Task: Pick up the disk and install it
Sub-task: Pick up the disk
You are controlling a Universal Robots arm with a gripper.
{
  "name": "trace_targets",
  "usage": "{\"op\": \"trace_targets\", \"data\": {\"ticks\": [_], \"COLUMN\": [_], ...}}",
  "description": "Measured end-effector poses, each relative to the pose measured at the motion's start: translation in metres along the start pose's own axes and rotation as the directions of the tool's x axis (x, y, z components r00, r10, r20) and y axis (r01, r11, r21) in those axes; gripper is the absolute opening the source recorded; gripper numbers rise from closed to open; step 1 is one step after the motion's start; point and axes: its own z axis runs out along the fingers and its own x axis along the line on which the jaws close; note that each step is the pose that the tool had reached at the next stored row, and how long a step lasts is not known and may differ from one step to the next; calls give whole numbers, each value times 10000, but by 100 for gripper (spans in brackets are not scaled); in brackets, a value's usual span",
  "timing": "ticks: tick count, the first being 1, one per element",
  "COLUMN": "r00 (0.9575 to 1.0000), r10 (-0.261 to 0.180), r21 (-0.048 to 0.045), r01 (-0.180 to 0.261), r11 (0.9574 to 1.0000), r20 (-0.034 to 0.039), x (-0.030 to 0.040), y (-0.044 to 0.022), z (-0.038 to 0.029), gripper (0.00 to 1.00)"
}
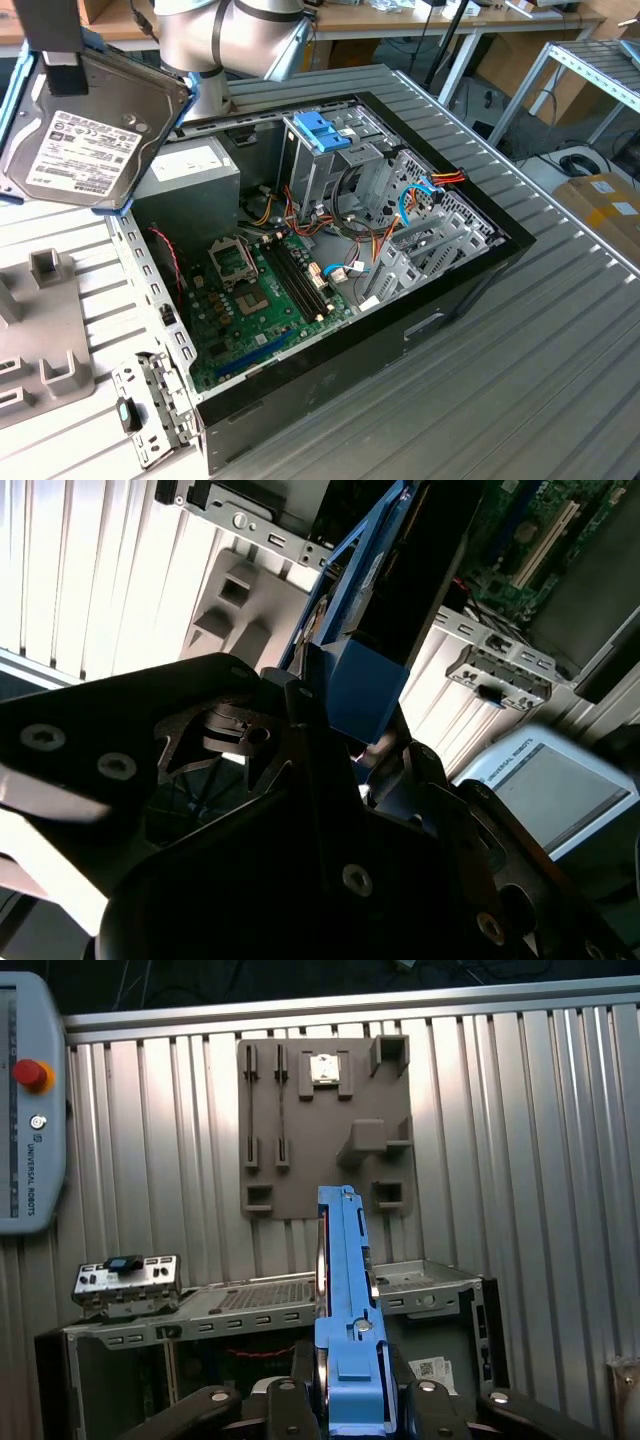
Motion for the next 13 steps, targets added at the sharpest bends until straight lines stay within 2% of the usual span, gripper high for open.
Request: {"op": "trace_targets", "data": {"ticks": [2,3,13], "r00": [10000,10000,10000], "r10": [1,0,1], "r21": [-3,-4,-4], "r01": [-1,0,-1], "r11": [10000,10000,10000], "r20": [0,0,-1], "x": [1,1,5], "y": [-57,-62,-65], "z": [-3,-3,6], "gripper": [37,37,37]}}
